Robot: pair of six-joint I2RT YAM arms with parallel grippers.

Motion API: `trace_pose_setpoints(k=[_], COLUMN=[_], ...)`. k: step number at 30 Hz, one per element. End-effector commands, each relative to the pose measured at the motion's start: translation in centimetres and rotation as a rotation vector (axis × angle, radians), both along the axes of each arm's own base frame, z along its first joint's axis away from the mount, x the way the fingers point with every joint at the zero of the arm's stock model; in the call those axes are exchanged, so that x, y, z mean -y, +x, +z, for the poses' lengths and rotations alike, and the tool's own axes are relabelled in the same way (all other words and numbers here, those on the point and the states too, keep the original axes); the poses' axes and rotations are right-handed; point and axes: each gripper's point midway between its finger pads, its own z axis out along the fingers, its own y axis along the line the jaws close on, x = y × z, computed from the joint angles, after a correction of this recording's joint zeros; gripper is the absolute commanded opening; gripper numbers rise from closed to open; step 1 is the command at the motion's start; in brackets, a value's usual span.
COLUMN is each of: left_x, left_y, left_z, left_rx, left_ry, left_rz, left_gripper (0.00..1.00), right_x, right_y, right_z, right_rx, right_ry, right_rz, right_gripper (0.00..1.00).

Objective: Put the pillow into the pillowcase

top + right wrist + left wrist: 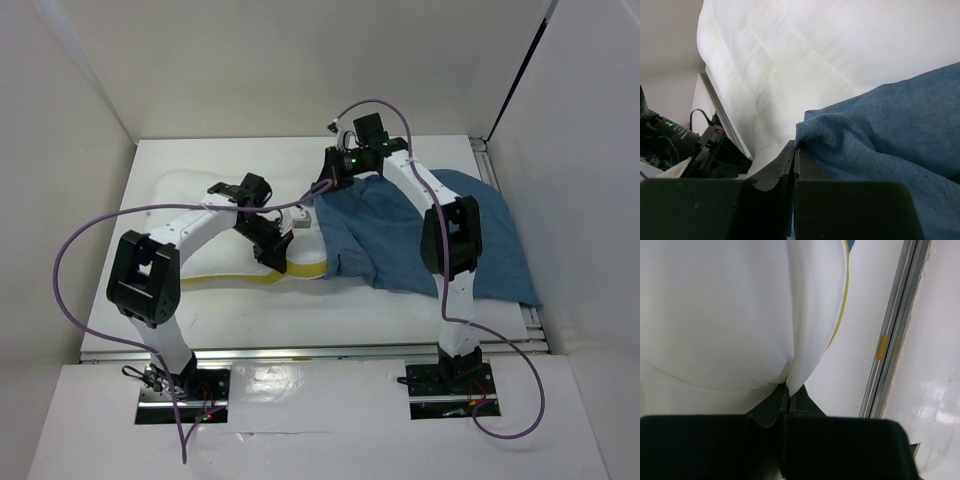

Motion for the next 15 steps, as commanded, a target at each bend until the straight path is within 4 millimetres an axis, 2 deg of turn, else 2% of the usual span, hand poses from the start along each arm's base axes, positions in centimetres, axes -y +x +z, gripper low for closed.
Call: trace_pose_setpoints(k=[1,4,9,10,11,15], left_x=[1.6,2.3,2.9,3.1,2.9,2.7], left_y=[0.0,1.4,3.4,3.8,3.9,4.0], left_z=[0.2,0.0,0.0,0.1,-0.4,-0.7], left_rx=[-0.003,0.019,0.056,0.068,0.067,0.083], left_ry=[-0.048,-0.062,-0.067,-0.076,-0.057,-0.047], left_rz=[-0.009,0.007,0.046,0.054,0.07,0.085], left_gripper=[0.0,0.0,0.0,0.0,0.0,0.0], right_x=[-2.0,-2.5,-1.4,-1.1,-0.7,0.3], right_y=[-2.3,-3.9,-6.6,-7.4,-8.0,-9.9], right_z=[4.2,5.1,6.5,7.4,6.9,7.5], right_rx=[0.07,0.081,0.068,0.082,0.061,0.064], right_ry=[0.073,0.082,0.085,0.086,0.068,0.057], right_rz=[0.075,0.107,0.114,0.119,0.109,0.106], right_gripper=[0.0,0.0,0.0,0.0,0.0,0.0])
